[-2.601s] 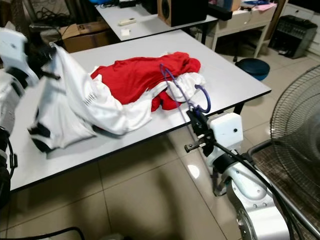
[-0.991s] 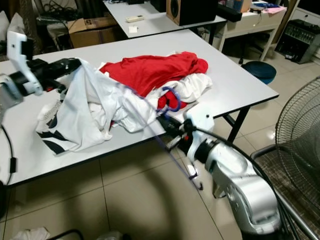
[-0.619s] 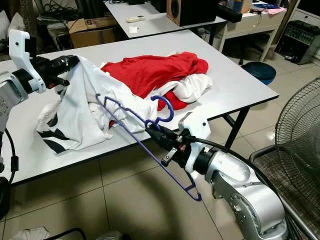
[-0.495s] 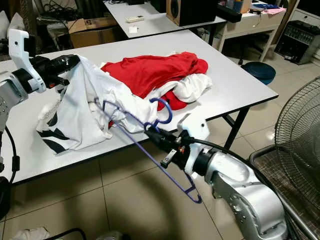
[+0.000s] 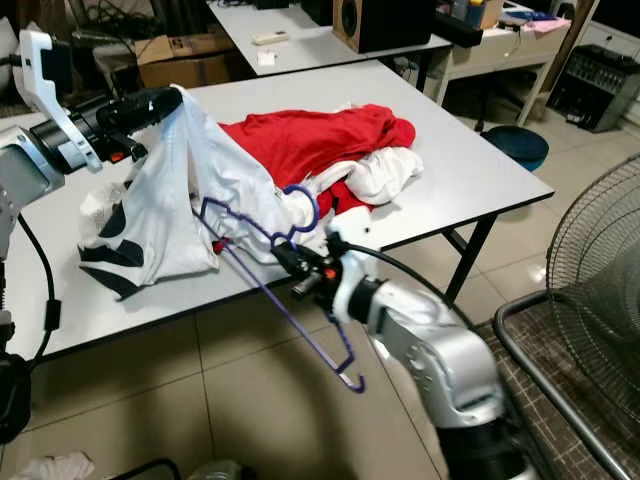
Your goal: Hang hanger
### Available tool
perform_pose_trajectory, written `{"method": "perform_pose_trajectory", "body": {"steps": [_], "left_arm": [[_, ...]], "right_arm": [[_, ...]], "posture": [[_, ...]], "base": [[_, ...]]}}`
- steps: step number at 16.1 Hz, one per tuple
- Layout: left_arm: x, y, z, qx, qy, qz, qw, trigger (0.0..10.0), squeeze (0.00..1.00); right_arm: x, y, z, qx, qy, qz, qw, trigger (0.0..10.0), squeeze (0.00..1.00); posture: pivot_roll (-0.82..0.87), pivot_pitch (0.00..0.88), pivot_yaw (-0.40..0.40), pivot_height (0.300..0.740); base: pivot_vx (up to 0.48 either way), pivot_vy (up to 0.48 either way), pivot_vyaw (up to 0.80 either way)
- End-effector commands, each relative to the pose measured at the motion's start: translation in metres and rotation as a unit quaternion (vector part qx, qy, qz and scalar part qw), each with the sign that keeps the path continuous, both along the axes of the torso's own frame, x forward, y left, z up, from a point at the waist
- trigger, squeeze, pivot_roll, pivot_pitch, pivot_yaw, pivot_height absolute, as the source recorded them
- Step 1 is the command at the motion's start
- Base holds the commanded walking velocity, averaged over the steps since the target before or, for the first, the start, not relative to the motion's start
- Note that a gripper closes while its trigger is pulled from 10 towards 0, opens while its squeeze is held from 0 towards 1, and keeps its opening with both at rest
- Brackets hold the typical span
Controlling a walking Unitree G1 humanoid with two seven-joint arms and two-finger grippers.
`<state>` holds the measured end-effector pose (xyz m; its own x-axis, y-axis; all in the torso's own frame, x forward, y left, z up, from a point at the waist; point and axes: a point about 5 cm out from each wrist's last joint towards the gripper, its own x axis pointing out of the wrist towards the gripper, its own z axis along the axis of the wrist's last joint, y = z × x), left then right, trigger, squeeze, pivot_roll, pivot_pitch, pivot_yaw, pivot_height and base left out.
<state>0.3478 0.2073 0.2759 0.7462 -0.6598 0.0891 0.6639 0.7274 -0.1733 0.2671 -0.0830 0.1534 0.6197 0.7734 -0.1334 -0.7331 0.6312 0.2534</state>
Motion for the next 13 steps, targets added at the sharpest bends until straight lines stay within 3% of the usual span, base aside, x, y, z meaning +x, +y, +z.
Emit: {"method": "perform_pose_trajectory", "body": {"steps": [1, 4, 5, 6, 9, 10, 12, 13], "left_arm": [[-0.001, 0.005, 0.003, -0.004, -0.005, 0.021, 1.0, 0.0, 0.0], [-0.001, 0.004, 0.004, -0.022, -0.003, 0.03, 0.999, 0.0, 0.0], [-0.004, 0.0, 0.009, -0.035, -0.008, 0.013, 0.999, 0.0, 0.0], [-0.004, 0.0, 0.01, -0.034, -0.009, 0.013, 0.999, 0.0, 0.0], [-0.004, 0.008, 0.013, -0.032, -0.013, 0.031, 0.999, 0.0, 0.0], [-0.004, 0.014, 0.016, -0.032, -0.018, 0.043, 0.998, 0.0, 0.0], [-0.004, 0.026, 0.018, -0.027, -0.022, 0.064, 0.997, 0.0, 0.0], [-0.004, 0.026, 0.018, -0.027, -0.023, 0.065, 0.997, 0.0, 0.0]], "right_arm": [[-0.001, 0.008, 0.006, 0.013, -0.008, 0.029, 0.999, 10.0, 0.0], [-0.001, 0.017, 0.002, 0.032, 0.019, 0.039, 0.999, 10.0, 0.0], [0.01, 0.014, -0.015, 0.023, 0.073, -0.03, 0.997, 10.0, 0.0], [0.013, 0.012, -0.018, 0.023, 0.085, -0.053, 0.995, 10.0, 0.0], [0.024, -0.006, -0.025, 0.059, 0.119, -0.15, 0.98, 10.0, 0.0], [0.027, -0.017, -0.023, 0.092, 0.127, -0.184, 0.97, 10.0, 0.0], [0.032, -0.036, 0.004, 0.164, 0.082, -0.2, 0.963, 10.0, 0.0], [0.032, -0.038, 0.007, 0.169, 0.077, -0.199, 0.962, 10.0, 0.0]], "posture": [[0.02, 0.0, 0.031, 0.74], [0.02, 0.0, 0.03, 0.74], [0.02, 0.0, 0.032, 0.74], [0.02, 0.0, 0.032, 0.74], [0.01, 0.0, 0.037, 0.74], [0.01, 0.0, 0.041, 0.74], [-0.01, 0.0, 0.048, 0.74], [-0.01, 0.0, 0.048, 0.74]], "base": [[0.0, 0.0, 0.0], [0.0, 0.0, 0.0], [0.0, 0.0, 0.0], [0.0, 0.0, 0.0], [0.0, 0.0, 0.0], [0.0, 0.0, 0.0], [0.0, 0.0, 0.0], [0.0, 0.0, 0.0]]}}
